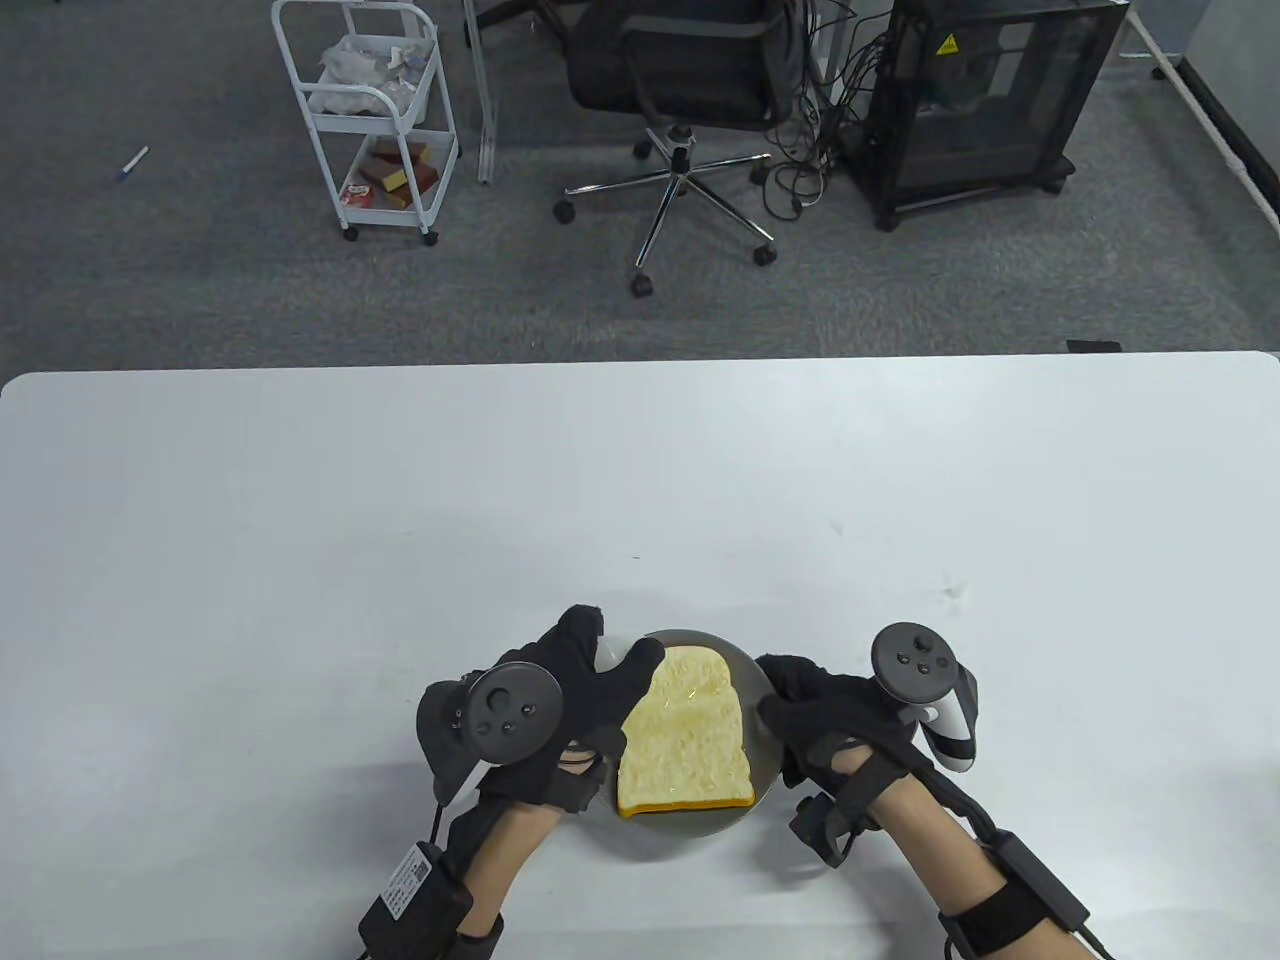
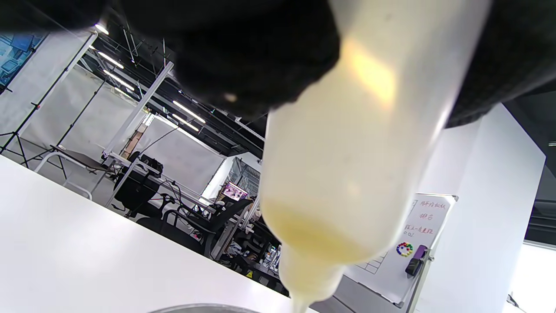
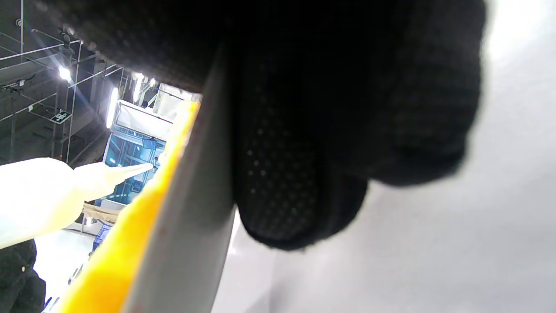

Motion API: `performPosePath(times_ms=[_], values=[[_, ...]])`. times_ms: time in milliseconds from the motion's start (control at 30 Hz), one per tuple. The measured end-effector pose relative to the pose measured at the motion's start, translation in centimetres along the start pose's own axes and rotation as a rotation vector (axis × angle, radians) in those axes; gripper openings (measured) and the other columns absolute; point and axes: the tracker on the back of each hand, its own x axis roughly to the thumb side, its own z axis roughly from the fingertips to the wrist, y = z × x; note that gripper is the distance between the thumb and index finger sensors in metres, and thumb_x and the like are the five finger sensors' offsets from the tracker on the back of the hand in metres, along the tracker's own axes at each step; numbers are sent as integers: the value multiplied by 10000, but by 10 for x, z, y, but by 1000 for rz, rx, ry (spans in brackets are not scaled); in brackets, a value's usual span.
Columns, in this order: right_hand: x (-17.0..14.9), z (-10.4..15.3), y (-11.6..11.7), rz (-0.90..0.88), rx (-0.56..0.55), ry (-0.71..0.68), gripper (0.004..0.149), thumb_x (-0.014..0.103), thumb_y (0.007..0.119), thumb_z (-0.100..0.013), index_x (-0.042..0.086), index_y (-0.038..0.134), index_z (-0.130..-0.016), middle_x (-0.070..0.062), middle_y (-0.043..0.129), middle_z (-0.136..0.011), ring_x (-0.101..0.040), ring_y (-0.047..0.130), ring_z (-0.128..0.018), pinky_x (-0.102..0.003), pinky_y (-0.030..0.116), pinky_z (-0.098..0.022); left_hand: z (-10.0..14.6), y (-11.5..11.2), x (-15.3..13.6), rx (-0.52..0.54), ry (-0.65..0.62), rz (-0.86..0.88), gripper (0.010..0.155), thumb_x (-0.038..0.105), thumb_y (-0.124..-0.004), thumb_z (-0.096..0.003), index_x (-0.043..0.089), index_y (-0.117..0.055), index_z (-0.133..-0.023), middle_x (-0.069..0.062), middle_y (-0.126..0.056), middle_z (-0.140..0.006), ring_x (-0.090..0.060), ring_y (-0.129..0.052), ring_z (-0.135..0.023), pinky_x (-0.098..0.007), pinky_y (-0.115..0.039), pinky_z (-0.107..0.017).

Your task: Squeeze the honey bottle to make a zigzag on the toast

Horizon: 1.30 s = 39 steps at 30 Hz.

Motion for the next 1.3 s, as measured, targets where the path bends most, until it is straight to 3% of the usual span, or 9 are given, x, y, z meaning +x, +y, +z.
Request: performPosePath(times_ms=[733,1300], values=[[-1,0,-6,-17,-17,12,562,240,819,-485,-24,683,-962,-162,1020,-627,-232,1168,-290,-272,1006,-148,5,9,-5,3,17,-31,683,734,-903,-471,124,-832,-771,-97,-1007,-317,-20,-920,85,-349,-905,-65],[-2,-1,-6,-16,-11,18,562,240,819,-485,-24,683,-962,-161,1020,-628,-234,1167,-287,-271,1006,-149,4,-2,11,-11,-14,-4,689,730,-910,-466,116,-834,-769,-105,-1014,-321,-32,-932,84,-357,-905,-67]])
